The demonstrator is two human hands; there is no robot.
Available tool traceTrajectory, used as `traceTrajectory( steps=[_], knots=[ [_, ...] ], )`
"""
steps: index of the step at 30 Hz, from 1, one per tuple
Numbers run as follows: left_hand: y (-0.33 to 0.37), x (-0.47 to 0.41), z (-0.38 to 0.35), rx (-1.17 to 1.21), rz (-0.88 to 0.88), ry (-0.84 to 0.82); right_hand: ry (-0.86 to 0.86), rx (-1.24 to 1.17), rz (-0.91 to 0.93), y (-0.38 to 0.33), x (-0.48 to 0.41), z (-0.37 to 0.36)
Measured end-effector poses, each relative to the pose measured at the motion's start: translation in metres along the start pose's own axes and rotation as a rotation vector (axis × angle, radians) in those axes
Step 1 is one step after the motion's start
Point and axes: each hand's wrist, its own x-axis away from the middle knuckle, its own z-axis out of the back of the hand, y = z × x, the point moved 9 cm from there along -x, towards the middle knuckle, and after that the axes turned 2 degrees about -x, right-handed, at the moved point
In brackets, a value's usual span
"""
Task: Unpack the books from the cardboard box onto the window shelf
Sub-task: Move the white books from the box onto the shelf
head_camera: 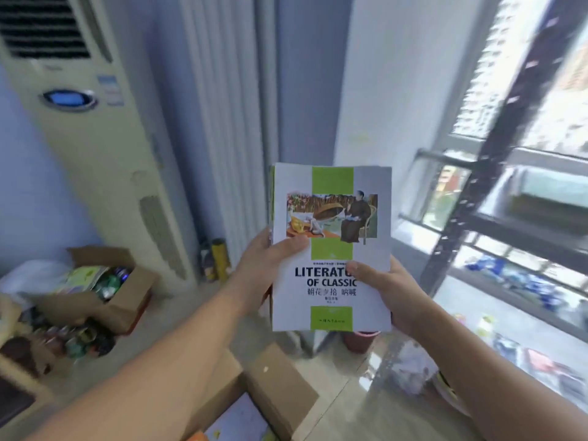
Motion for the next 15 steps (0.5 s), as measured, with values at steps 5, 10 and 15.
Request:
traceTrajectory(
  steps=[5,10,15],
  knots=[
    [-0.009,0.001,-0.173,-0.030,-0.027,-0.201,0.196,-0.005,0.095,-0.044,0.092,0.145],
    [-0.039,0.024,-0.361,-0.045,-0.028,-0.408,0.392,-0.002,0.169,-0.073,0.211,0.293],
    [-0.078,0.056,-0.507,-0.062,-0.001,-0.588,0.515,-0.013,0.211,-0.085,0.308,0.404]
  ],
)
